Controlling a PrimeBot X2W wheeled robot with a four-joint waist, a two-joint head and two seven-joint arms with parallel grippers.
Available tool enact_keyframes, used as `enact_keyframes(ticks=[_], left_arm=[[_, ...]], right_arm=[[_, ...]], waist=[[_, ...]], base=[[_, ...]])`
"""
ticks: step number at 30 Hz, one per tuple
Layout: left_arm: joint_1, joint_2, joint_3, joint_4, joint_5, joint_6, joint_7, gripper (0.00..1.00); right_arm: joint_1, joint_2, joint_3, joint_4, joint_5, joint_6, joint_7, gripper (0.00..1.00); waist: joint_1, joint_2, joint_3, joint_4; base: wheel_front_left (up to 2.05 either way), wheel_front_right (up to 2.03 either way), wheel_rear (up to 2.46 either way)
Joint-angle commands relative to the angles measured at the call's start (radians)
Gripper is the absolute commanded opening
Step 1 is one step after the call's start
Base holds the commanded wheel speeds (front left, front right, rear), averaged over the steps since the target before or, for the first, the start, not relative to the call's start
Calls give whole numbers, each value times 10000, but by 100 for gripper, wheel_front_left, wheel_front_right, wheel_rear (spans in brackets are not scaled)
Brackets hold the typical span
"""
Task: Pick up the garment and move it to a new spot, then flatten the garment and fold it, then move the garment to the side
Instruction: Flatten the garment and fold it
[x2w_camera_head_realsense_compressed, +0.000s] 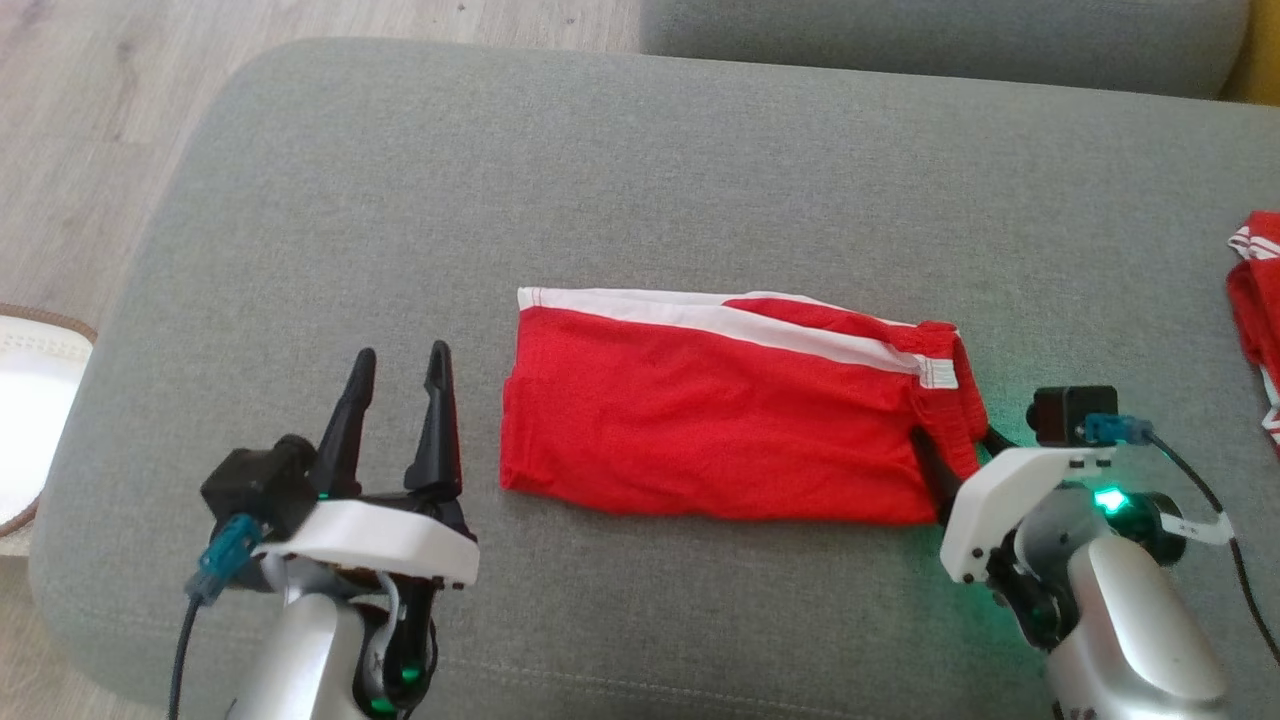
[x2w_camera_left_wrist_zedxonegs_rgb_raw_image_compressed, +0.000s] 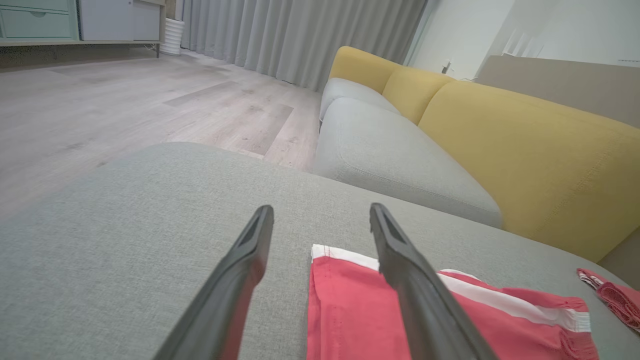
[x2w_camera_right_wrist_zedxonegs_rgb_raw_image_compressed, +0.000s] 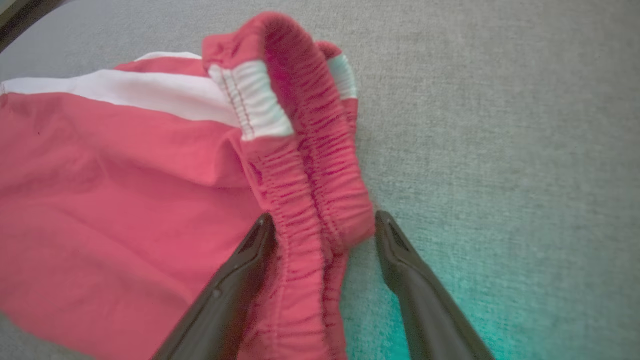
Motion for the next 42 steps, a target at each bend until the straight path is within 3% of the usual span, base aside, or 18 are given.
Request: enact_keyframes(ticks=[1, 3, 4, 5, 12, 19, 25, 37, 42], left_arm=[[-199, 21, 409, -332, 136, -59, -121, 100], [-183, 4, 467, -333, 176, -79, -122, 100], [-183, -3, 486, -327, 200, -90, -122, 100], [-186, -10, 498, -320, 223, -102, -122, 100], [-179, -44, 567, -283, 341, -136, -122, 100], [-176, -63, 518, -248, 385, -175, -122, 100], [-159, -70, 527, -221, 397, -182, -122, 100], [-104, -75, 386, -80, 471, -245, -122, 100], [-44, -76, 365, -60, 454, -235, -122, 100]], right_arm=[[-449, -33, 316, -161, 188, 65, -2, 94], [-551, -20, 438, -36, 422, 65, -5, 41], [-602, -19, 507, 18, 519, 65, -9, 25], [-658, -30, 569, 69, 611, 65, -20, 0], [-1055, -396, 748, 177, 1331, 65, -35, 0], [-968, -1593, 678, -181, 2130, 65, 747, 0], [-588, -2175, 428, -738, 2730, 65, 1279, 0], [38, -1677, 1053, -3005, 3736, 65, 1660, 0], [87, -1141, 1372, -3733, 4065, 65, 1613, 0]], waist=[[-1, -1, 5, -18], [-1, -1, 11, -65], [-1, -1, 13, -102], [-1, -1, 12, -147], [-1, -1, 2, -566], [-1, -1, 56, -882], [-1, -1, 74, -990], [-1, -1, -123, -798], [-1, -1, -227, -557]], base=[[0, 0, 0], [0, 0, 0], [0, 0, 0], [0, 0, 0], [0, 0, 0], [0, 0, 0], [0, 0, 0], [0, 0, 0], [0, 0, 0]])
